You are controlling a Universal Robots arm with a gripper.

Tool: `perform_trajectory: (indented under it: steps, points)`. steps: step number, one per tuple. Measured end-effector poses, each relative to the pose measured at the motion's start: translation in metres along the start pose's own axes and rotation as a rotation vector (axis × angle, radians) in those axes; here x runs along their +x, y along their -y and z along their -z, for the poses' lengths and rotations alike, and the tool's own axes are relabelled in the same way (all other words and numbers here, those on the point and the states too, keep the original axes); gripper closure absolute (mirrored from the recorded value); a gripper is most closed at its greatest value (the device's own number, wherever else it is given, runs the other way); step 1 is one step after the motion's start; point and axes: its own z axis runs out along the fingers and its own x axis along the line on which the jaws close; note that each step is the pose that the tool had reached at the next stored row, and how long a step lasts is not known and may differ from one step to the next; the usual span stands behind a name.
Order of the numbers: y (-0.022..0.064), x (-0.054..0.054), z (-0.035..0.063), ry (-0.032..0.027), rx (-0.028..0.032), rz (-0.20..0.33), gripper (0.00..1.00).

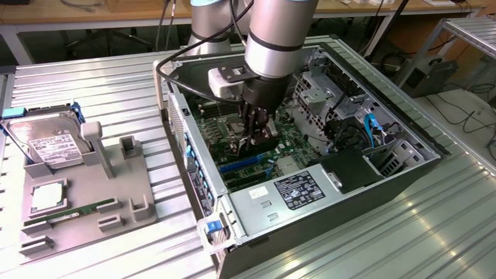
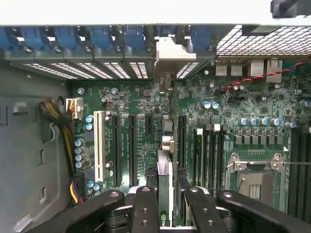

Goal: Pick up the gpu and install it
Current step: 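Insert the gpu into the slot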

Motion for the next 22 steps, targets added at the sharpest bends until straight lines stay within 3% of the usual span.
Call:
perform_trajectory:
  steps: [12,22]
  points:
    - [-0.0014,0.0,-0.0113,-0.0012,-0.0013,0.003,0.74]
    - [-0.0021,0.0,-0.0135,-0.0019,-0.0079,0.003,0.74]
